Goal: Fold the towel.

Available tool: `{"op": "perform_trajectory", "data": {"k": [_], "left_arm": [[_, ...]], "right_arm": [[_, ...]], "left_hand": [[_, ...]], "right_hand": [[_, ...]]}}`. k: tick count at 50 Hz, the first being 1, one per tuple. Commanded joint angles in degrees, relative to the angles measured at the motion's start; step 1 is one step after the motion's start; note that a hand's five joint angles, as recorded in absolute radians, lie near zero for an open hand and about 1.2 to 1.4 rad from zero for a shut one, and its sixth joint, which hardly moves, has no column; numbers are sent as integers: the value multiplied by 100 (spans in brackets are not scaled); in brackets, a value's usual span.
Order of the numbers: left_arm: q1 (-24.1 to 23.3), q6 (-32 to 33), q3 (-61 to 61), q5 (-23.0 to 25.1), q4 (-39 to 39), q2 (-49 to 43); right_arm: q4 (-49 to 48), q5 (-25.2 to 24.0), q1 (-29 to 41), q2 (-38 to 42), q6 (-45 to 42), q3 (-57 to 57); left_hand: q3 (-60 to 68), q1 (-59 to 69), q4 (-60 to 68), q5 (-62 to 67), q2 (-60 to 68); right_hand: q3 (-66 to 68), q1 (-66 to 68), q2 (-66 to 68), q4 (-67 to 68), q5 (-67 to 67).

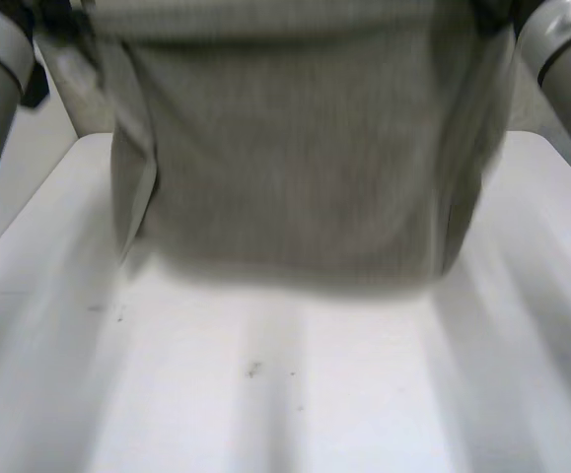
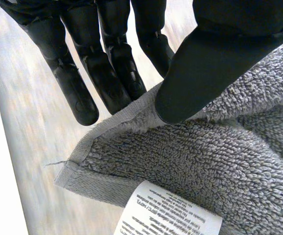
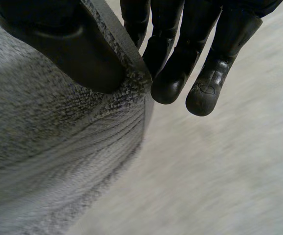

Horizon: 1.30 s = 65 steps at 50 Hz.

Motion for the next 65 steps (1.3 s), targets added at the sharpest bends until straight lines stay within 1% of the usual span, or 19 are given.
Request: {"op": "perform_trajectory", "data": {"k": [1, 4, 9, 11, 13, 14, 15, 17, 18, 23, 25, 30, 31, 32, 33, 37, 39, 51, 65], "left_arm": [[-9, -282, 31, -140, 592, -16], [-17, -255, -296, -131, 592, 28], [0, -238, -2050, -70, 680, 370], [9, -238, -2516, -52, 698, 414], [18, -238, -2955, -52, 724, 424], [18, -220, -3395, -43, 750, 415], [18, -220, -3399, -43, 751, 415], [9, -72, -4143, -52, 873, 328], [9, -71, -4146, -52, 874, 327], [9, 692, -5129, -61, 1400, -33], [9, 876, -5261, -70, 1532, -77], [18, 1159, -5403, -87, 1744, -25], [53, 1160, -5394, -96, 1744, 19], [53, 1160, -5394, -96, 1744, 19], [62, 1151, -5394, -96, 1753, 72], [106, 1125, -5394, -113, 1770, 204], [114, 1116, -5403, -114, 1770, 221], [378, 1107, -5552, -96, 1753, 388], [501, 1116, -5605, -70, 1753, 432]], "right_arm": [[-536, 7, -11, -539, 577, 877], [-88, -36, -11, -768, 569, 1465], [512, -63, -3, -874, 560, 2084], [1011, -212, -3, -866, 534, 2827], [1082, -317, -3, -840, 525, 3213], [1031, -466, -3, -804, 516, 3644], [1030, -467, -3, -804, 516, 3648], [890, -634, -3, -725, 498, 4043], [690, -756, -3, -577, 490, 4383], [-33, -854, -3, -83, 463, 5081], [-331, -854, -3, 109, 490, 5247], [-429, -828, -72, 101, 586, 5300], [-437, -828, -90, 58, 621, 5309], [-438, -828, -90, 57, 621, 5309], [-446, -819, -108, 5, 674, 5327], [-464, -828, -178, -154, 841, 5415], [-455, -793, -309, -198, 1095, 5458], [-393, -739, -741, -171, 1913, 5661], [-403, -713, -820, -154, 2045, 5670]], "left_hand": [[1022, 1171, 1017, 1125, 1018], [1022, 1171, 1017, 1125, 1018], [1022, 1171, 1017, 1125, 1018], [1022, 1171, 1017, 1125, 1018], [1022, 1171, 1017, 1125, 1018], [1022, 1171, 1017, 1125, 1018], [1022, 1171, 1017, 1125, 1018], [1022, 1171, 1017, 1125, 1018], [1022, 1171, 1017, 1125, 1018], [1022, 1171, 1017, 1125, 1018], [1022, 1171, 1017, 1125, 1018], [1022, 1171, 1017, 1125, 1018], [1022, 1171, 1017, 1125, 1018], [1022, 1171, 1017, 1125, 1018], [1022, 1171, 1017, 1125, 1018], [1022, 1171, 1017, 1125, 1018], [1022, 1171, 1017, 1125, 1018], [1022, 1171, 1017, 1125, 1018], [1022, 1171, 1017, 1125, 1018]], "right_hand": [[336, 333, 363, 325, 259], [336, 333, 363, 325, 259], [336, 333, 363, 325, 259], [336, 333, 363, 325, 259], [336, 333, 363, 325, 259], [336, 333, 363, 325, 259], [336, 333, 363, 325, 259], [336, 333, 363, 325, 259], [336, 333, 363, 325, 259], [336, 333, 363, 325, 259], [336, 333, 363, 325, 259], [336, 333, 363, 325, 259], [-224, -228, -197, -235, -301], [-230, -233, -203, -241, -307], [-1029, -1033, -1002, -1040, -1106], [-1744, -1747, -1716, -1754, -1821], [-2648, -2651, -2620, -2658, -2724], [-2955, -2958, -2928, -2966, -3032], [-2888, -2892, -2861, -2899, -2965]]}}
